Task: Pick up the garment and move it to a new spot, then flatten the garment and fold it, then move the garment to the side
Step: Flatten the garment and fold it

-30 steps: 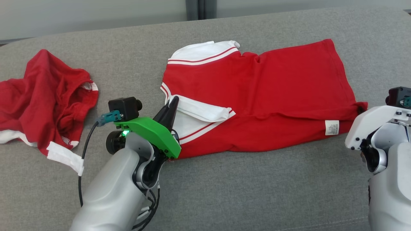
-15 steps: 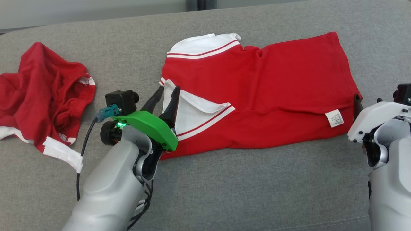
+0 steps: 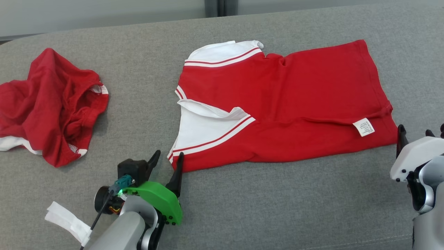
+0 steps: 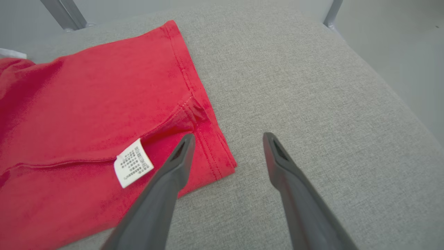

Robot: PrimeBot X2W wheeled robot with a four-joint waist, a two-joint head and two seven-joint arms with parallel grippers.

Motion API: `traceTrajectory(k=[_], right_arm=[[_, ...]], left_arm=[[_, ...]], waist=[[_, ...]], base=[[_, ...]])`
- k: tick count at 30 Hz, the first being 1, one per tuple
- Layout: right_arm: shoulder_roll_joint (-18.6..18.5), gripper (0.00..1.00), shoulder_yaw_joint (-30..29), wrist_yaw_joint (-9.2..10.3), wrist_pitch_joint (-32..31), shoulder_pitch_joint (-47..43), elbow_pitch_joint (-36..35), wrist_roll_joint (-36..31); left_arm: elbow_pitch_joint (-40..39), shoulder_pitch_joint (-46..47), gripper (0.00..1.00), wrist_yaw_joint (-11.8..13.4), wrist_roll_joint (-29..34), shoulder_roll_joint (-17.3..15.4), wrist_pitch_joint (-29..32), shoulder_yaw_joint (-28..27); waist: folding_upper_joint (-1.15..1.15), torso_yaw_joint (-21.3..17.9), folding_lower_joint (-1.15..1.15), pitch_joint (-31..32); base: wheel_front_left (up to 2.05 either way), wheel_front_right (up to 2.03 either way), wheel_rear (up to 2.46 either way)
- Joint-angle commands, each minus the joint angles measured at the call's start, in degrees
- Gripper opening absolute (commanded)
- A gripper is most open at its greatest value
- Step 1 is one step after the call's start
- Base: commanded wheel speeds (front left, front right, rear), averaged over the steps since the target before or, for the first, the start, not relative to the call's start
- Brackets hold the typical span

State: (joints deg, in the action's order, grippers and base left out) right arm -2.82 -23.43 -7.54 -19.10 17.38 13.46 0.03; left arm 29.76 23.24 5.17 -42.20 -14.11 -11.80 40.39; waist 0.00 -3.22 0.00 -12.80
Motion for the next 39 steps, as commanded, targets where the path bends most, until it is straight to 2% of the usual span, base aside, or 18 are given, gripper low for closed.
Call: traceTrajectory(k=[1,5,11,18,22,24,26,30,31,32,39], right_arm=[[-0.12,1.0,0.36,0.1,-1.02,-0.78,-0.4,-0.11],[-0.15,1.0,0.32,0.1,-2.98,0.62,1.63,-0.96],[-0.43,1.0,0.79,0.1,-4.85,5.24,7.17,-4.41],[-3.05,1.0,-0.01,0.1,-4.65,8.9,14.14,-5.62],[-2.8,1.0,-0.51,0.1,-3.93,9.96,17.43,-4.41],[-2.68,1.0,-0.15,0.09,-3.14,10.48,18.9,-3.41],[-2.42,1.0,0.07,0.08,-3.21,11.01,20.61,-2.02],[-1.87,1.0,0.89,0.05,-5.74,11.27,24.14,0.21],[-1.86,0.86,1.25,0.04,-6.23,11.25,24.68,0.62],[-2.03,0.0,1.63,0.04,-6.31,11.31,24.96,1.02],[-2.41,0.0,0.83,0.11,-3.44,9.72,23.66,3.7]], left_arm=[[-0.73,-0.93,1.0,0.89,0.14,-0.68,0.79,0.08],[-1.77,-1.17,1.0,3.02,0.0,-0.93,3.15,0.35],[-2.43,-0.3,1.0,3.87,-0.83,-0.95,6.94,0.97],[-2.77,-0.15,1.0,3.85,-2.01,-0.51,11.43,2.16],[-3.26,-0.5,1.0,2.77,-3.28,0.11,14.48,3.06],[-3.59,-0.56,0.54,2.14,-3.7,0.0,15.58,3.43],[-3.52,-0.89,0.41,1.6,-4.57,-0.19,17.26,3.77],[-3.88,-1.4,0.34,0.86,-6.14,-0.02,19.06,3.9],[-4.03,-1.41,0.27,0.55,-6.25,0.03,19.38,3.98],[-4.27,-1.24,0.0,0.31,-6.25,-0.02,19.26,4.11],[-3.8,-1.28,0.0,-1.13,-7.74,-0.12,18.58,3.12]], waist=[[0.0,0.05,0.0,-0.19],[0.0,-0.09,0.0,-0.86],[0.0,-0.19,0.0,-1.83],[0.0,0.29,0.0,-2.85],[0.0,0.28,0.0,-3.34],[0.0,0.15,0.0,-3.56],[0.0,-0.01,0.0,-3.87],[0.0,-0.12,0.0,-4.31],[0.0,-0.13,0.0,-4.37],[0.0,-0.13,0.0,-4.41],[0.0,-0.17,0.0,-2.75]], base=[[0.0,0.0,0.0],[0.0,0.0,0.0],[0.0,0.0,0.0],[0.0,0.0,0.0],[0.0,0.0,0.0],[0.0,0.0,0.0],[0.0,0.0,0.0],[0.0,0.0,0.0],[0.0,0.0,0.0],[0.0,0.0,0.0],[0.0,0.0,0.0]])
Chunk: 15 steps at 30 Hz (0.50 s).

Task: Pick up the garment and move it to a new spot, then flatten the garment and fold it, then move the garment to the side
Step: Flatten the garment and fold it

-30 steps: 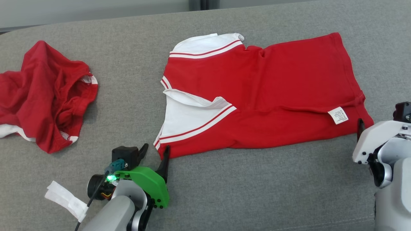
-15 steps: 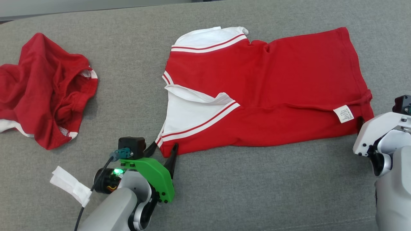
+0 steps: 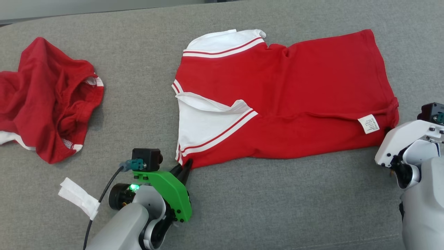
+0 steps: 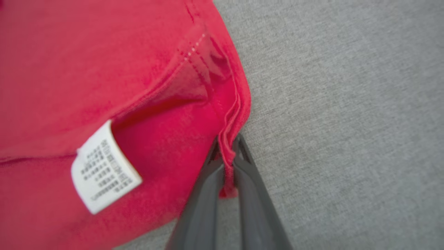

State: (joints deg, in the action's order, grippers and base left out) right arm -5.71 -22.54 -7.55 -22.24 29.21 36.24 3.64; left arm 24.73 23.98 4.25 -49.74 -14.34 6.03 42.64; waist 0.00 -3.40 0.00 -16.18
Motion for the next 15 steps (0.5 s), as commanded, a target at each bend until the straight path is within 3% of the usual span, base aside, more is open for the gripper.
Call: traceTrajectory(k=[1,5,15], right_arm=[[0.71,0.0,-0.44,0.12,0.12,-2.61,0.16,0.85],[1.29,0.0,-2.01,0.12,0.87,-5.18,-3.3,2.75],[2.62,0.0,-3.12,0.11,-2.99,-16.68,-14.51,4.82]], left_arm=[[1.15,-2.31,0.0,-0.27,-0.71,-0.01,0.64,0.48],[-0.03,-3.54,0.0,-0.65,-2.41,-0.85,0.91,-0.61],[-7.26,-10.29,0.0,1.85,-6.86,-4.4,7.41,-0.64]], waist=[[0.0,0.09,0.0,1.29],[0.0,0.64,0.0,3.58],[0.0,2.05,0.0,8.3]], base=[[0.0,0.0,0.0],[0.0,0.0,0.0],[0.0,0.0,0.0]])
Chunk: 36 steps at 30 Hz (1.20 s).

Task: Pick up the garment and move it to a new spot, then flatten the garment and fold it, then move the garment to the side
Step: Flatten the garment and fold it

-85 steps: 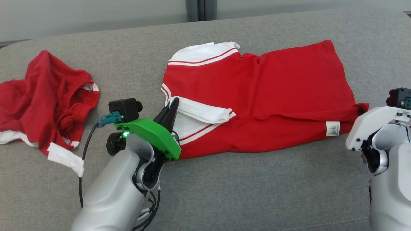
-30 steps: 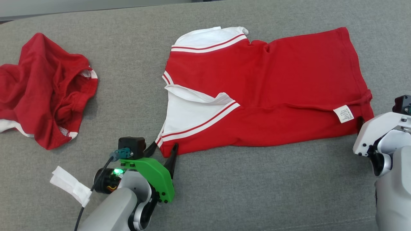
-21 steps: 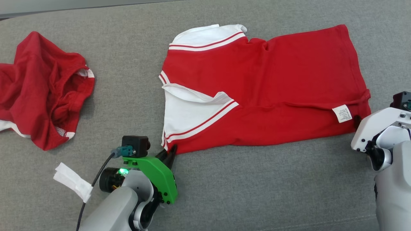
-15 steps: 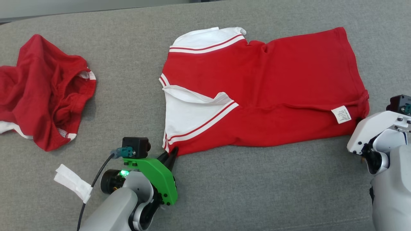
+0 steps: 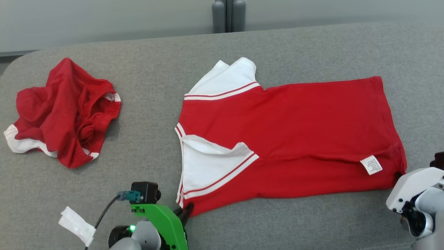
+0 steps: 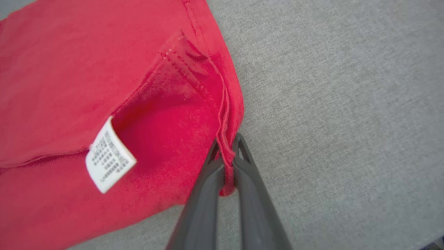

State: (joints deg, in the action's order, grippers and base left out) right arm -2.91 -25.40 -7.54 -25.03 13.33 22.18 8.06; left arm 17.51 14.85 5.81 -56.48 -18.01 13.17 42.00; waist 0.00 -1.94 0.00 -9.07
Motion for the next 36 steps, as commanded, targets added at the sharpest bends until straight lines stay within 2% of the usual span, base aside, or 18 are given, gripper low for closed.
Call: traceTrajectory(k=[1,5,6,7,8,9,15,20,24,28,36], right_arm=[[-0.16,0.0,-0.41,0.1,-0.81,-1.63,-1.47,0.45],[-0.11,0.0,-0.53,0.1,-2.7,-4.55,-5.06,0.32],[-0.12,0.03,-0.63,0.1,-2.88,-4.99,-5.86,-0.07],[-0.12,0.67,-0.81,0.11,-2.92,-5.25,-6.29,-0.56],[-0.12,1.0,-0.89,0.1,-3.17,-5.56,-6.67,-1.16],[-0.12,1.0,-0.97,0.1,-3.07,-5.77,-7.17,-1.87],[-0.06,1.0,-0.51,0.09,-1.69,-3.97,-9.57,-4.92],[-0.2,1.0,2.97,0.09,-3.52,0.01,-12.56,-6.87],[-2.68,1.0,7.5,0.09,-6.85,5.5,-12.38,-6.23],[-5.54,1.0,13.12,0.08,-9.79,12.9,-9.26,-3.52],[-8.35,1.0,22.83,0.09,-8.7,27.17,0.61,0.92]], left_arm=[[-0.89,-1.89,0.0,0.67,-0.45,-1.11,0.91,0.08],[-4.53,-4.5,0.0,2.6,-1.41,-2.44,2.74,0.42],[-5.22,-5.07,0.0,3.21,-1.54,-2.56,2.95,0.46],[-5.57,-5.36,0.06,3.68,-1.52,-2.57,3.07,0.47],[-5.86,-5.57,0.4,4.15,-1.42,-2.51,3.1,0.53],[-6.22,-5.84,1.0,4.63,-1.35,-2.42,3.26,0.63],[-7.77,-4.61,1.0,6.87,-0.21,-2.43,1.8,-0.49],[-8.3,0.78,1.0,7.57,2.02,-3.45,0.87,-2.17],[-5.65,7.85,1.0,7.24,3.69,-2.9,0.26,-3.57],[-0.36,16.16,1.0,5.75,5.24,-1.63,1.19,-3.82],[12.68,33.15,1.0,3.2,8.62,0.04,4.03,-3.13]], waist=[[0.0,0.61,0.0,1.46],[0.0,0.54,0.0,2.35],[0.0,0.52,0.0,2.51],[0.0,0.51,0.0,2.62],[0.0,0.51,0.0,2.72],[0.0,0.51,0.0,2.84],[0.0,0.29,0.0,3.27],[0.0,-0.74,0.0,2.41],[0.0,-2.16,0.0,0.56],[0.0,-4.6,0.0,-2.61],[0.0,-10.35,0.0,-10.3]], base=[[0.0,0.0,0.0],[0.0,0.0,0.0],[0.0,0.0,0.0],[0.0,0.0,0.0],[0.0,0.0,0.0],[0.0,0.0,0.0],[0.0,0.0,0.0],[0.0,0.0,0.0],[0.0,0.0,0.0],[0.0,0.0,0.0],[0.0,0.0,0.0]])
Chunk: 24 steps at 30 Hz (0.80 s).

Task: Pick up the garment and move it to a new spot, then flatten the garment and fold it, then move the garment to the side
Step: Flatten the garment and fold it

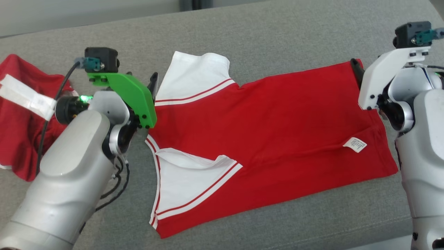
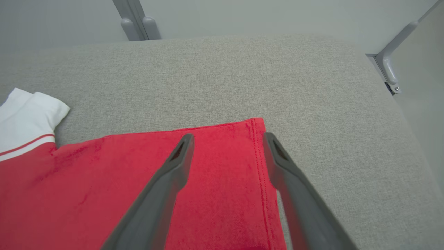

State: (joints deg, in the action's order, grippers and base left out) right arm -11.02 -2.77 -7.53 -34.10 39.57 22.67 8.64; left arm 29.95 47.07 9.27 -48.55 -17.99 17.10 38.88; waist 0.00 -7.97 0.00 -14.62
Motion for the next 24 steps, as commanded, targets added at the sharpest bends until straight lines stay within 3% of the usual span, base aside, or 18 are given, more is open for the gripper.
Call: traceTrajectory(k=[1,11,24], right_arm=[[-0.25,1.0,1.39,0.08,1.08,2.54,1.57,0.91],[2.63,1.0,6.42,0.08,8.0,11.53,11.89,3.8],[2.33,1.0,9.43,0.08,11.53,13.01,16.74,6.46]], left_arm=[[1.97,2.91,1.0,-0.87,1.36,0.21,0.47,0.51],[16.08,13.44,1.0,-2.15,4.81,1.21,0.15,2.41],[25.93,17.34,1.0,-0.01,6.41,-0.87,-0.26,2.73]], waist=[[0.0,-5.1,0.0,-5.72],[0.0,-11.17,0.0,-11.75],[0.0,-14.21,0.0,-13.07]], base=[[0.0,0.0,0.0],[0.0,0.0,0.0],[0.0,0.0,0.0]])
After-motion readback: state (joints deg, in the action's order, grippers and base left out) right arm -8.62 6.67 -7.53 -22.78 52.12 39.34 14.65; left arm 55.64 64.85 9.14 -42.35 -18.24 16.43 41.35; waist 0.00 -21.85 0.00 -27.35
